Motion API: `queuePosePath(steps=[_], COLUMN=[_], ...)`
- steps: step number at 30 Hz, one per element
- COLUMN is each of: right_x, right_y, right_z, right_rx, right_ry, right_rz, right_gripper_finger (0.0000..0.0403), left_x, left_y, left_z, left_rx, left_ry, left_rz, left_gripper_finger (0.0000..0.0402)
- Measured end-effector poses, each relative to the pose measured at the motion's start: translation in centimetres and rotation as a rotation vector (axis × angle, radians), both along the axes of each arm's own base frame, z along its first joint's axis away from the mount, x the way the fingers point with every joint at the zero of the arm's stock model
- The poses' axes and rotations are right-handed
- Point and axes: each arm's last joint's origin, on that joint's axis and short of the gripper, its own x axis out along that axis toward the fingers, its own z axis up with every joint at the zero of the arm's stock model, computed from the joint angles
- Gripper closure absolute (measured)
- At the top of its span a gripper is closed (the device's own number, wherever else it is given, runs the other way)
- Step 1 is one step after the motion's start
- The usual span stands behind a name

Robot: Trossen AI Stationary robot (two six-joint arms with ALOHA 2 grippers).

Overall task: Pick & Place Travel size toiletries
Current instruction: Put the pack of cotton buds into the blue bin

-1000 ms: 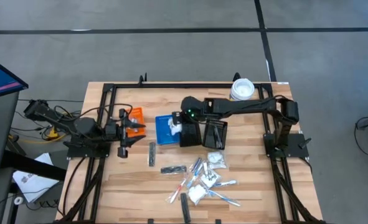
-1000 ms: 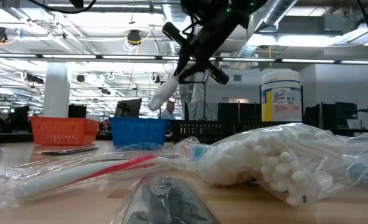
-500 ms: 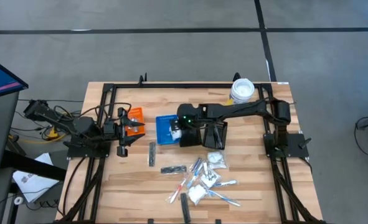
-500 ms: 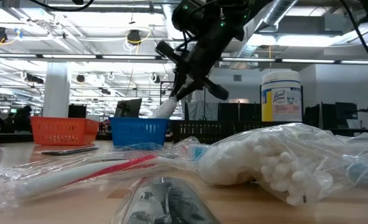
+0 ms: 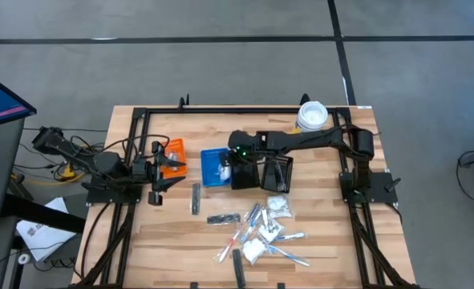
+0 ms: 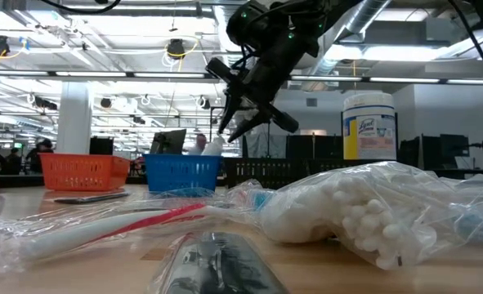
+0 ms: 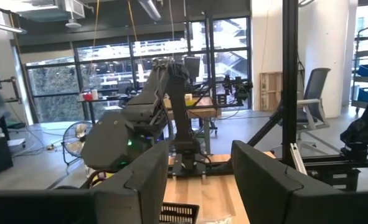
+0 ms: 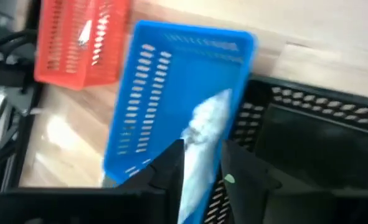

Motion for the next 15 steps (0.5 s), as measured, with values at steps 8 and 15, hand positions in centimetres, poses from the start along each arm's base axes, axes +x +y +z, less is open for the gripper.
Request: queuePosePath(steps=[8, 15], right_x=[0.0, -3.1], right_y=[-0.4, 3.2], right_z=[4.3, 11.6], right_rx=[-0.098, -0.260], right_ry=[-0.230, -0.407], right_rz=[0.152, 0.385], right_gripper_finger=[0.0253, 0.0235], left_x=[0.0, 0.1], left_y=[0.0, -0.3], left_z=[-0.1, -0.2], left_rx=[-0.018, -0.017], left_ry=[0.007, 0.010], left_rz=[-0.006, -0.101], left_gripper_finger=[0.0231, 0.0231])
